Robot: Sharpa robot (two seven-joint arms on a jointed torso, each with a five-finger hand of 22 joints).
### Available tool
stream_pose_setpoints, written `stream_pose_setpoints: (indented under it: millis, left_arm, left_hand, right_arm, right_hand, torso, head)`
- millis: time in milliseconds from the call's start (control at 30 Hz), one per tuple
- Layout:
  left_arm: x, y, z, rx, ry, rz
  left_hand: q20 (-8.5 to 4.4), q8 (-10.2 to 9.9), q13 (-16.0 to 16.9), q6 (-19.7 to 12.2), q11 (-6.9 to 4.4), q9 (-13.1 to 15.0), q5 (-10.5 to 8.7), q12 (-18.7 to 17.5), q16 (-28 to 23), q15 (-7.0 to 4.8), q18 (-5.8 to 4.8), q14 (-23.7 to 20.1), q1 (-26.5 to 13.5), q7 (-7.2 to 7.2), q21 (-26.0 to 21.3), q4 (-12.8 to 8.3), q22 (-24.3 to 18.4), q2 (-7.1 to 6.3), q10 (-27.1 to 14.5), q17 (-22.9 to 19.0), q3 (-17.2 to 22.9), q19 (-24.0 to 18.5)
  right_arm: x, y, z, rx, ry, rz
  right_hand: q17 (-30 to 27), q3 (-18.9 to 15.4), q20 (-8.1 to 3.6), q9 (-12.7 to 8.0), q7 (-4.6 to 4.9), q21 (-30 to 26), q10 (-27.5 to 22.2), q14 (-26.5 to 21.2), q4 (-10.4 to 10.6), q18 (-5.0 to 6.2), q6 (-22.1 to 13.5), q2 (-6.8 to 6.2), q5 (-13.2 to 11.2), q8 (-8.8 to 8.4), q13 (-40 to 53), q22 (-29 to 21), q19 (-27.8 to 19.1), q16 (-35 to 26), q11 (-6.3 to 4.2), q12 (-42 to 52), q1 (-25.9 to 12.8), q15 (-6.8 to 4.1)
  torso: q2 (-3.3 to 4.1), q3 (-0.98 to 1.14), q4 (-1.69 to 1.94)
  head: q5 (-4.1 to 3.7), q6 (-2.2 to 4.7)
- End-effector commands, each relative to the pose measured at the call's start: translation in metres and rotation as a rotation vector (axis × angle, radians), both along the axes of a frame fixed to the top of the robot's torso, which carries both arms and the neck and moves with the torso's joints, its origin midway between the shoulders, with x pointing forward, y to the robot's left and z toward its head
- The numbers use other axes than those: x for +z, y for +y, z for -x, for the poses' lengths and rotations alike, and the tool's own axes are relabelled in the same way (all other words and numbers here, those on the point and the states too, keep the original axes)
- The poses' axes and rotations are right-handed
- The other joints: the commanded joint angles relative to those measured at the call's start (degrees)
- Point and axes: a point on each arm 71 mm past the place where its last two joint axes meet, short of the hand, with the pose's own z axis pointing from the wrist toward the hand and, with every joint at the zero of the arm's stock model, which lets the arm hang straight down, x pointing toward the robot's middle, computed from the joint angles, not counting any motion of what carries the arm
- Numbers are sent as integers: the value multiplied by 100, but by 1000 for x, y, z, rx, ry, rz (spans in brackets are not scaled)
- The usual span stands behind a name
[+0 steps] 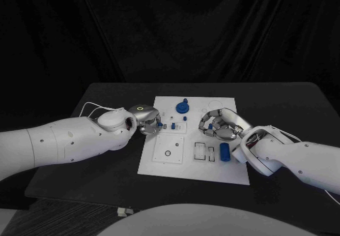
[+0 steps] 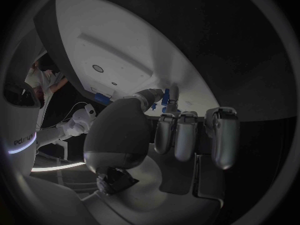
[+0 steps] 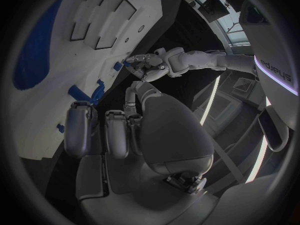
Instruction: Assemble the parts on the task board
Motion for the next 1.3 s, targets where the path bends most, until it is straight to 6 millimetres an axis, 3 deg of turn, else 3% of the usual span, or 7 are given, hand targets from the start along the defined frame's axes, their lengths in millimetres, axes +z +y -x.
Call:
stream_pose_setpoints:
  millis: [33, 367, 500, 733, 800, 933, 1300]
  left_arm:
    - [-4, -4, 3, -32, 28, -11]
    - [-4, -4, 3, -32, 24, -8]
    - [-5, -4, 3, -31, 26, -10]
    - [-5, -3, 3, -28, 30, -14]
    - [-5, -3, 3, -26, 31, -15]
    - [-6, -3, 3, -22, 33, -18]
    - [-7, 0, 3, -8, 35, -24]
  left_hand:
    - [-19, 325, 1488, -45, -66, 129, -28, 124, 80, -108, 85, 616, -45, -200, -84, -1, 1298, 31, 629, 1535, -99, 6]
    - [-4, 281, 1488, -223, -33, 190, -150, 124, 80, -86, 88, 616, -48, -155, -100, 9, 1293, 13, 629, 1535, -157, -3]
    - [30, 225, 1488, -365, 13, 216, -467, 124, 80, -48, 89, 616, -100, -109, -114, 60, 1289, -20, 629, 1535, -263, -12]
    - [73, 172, 1488, -434, 56, 222, -765, 124, 80, -4, 91, 616, -275, -65, -123, 236, 1288, -88, 629, 1535, -528, -17]
    - [87, 151, 1488, -446, 69, 221, -994, 124, 80, 8, 94, 616, -322, -53, -133, 309, 1285, -94, 629, 1535, -642, -23]
    - [97, 133, 1488, -458, 77, 218, -1128, 124, 80, 16, 96, 616, -336, -44, -138, 354, 1283, -93, 629, 1535, -722, -25]
    - [102, 109, 1488, -495, 87, 213, -1195, 124, 80, 23, 98, 616, -329, -32, -147, 370, 1280, -94, 629, 1535, -768, -32]
  right_arm:
    - [-2, 0, 1, -3, 16, 12]
    - [-2, 0, 1, -3, 19, 13]
    - [-2, 0, 1, -3, 20, 14]
    - [-2, 1, 1, -1, 21, 14]
    - [-2, 1, 1, 0, 22, 14]
    - [-2, 1, 1, 0, 22, 14]
    - [-3, 1, 1, 2, 23, 14]
  right_hand:
    - [463, 25, 24, -60, -8, -129, 557, 363, -22, 89, -7, 148, 104, 118, 1445, 1159, 18, -64, 12, -69, 87, -6]
    - [463, 31, 25, -61, -3, -131, 557, 363, -24, 90, -21, 157, 130, 120, 1445, 1159, 17, -63, 15, -69, 85, -4]
    - [463, 31, 25, -61, -3, -131, 557, 363, -24, 90, -21, 157, 130, 120, 1445, 1159, 17, -63, 15, -69, 85, -4]
    - [470, 34, 26, -62, -1, -128, 557, 365, -28, 89, -29, 160, 146, 121, 1445, 1160, 19, -60, 17, -69, 85, -2]
    - [468, 38, 27, -62, 1, -129, 557, 365, -33, 89, -35, 163, 156, 123, 1445, 1159, 18, -61, 19, -69, 88, -1]
    - [468, 38, 27, -62, 1, -129, 557, 365, -33, 89, -35, 163, 156, 123, 1445, 1159, 18, -61, 19, -69, 88, -1]
    - [468, 41, 28, -62, 3, -130, 557, 365, -38, 90, -39, 165, 166, 125, 1445, 1159, 18, -61, 20, -69, 91, 0]
  torso:
    - [2, 0, -2]
    - [-1, 1, -1]
    - [1, 1, -1]
    - [-2, 0, -1]
    - [-3, 1, -1]
    - [-1, 2, -1]
    - [0, 2, -1]
  head:
    - [0, -1]
    - [11, -1]
    - [7, -1]
    - [0, -1]
    - [2, -1]
    - [0, -1]
    - [-1, -1]
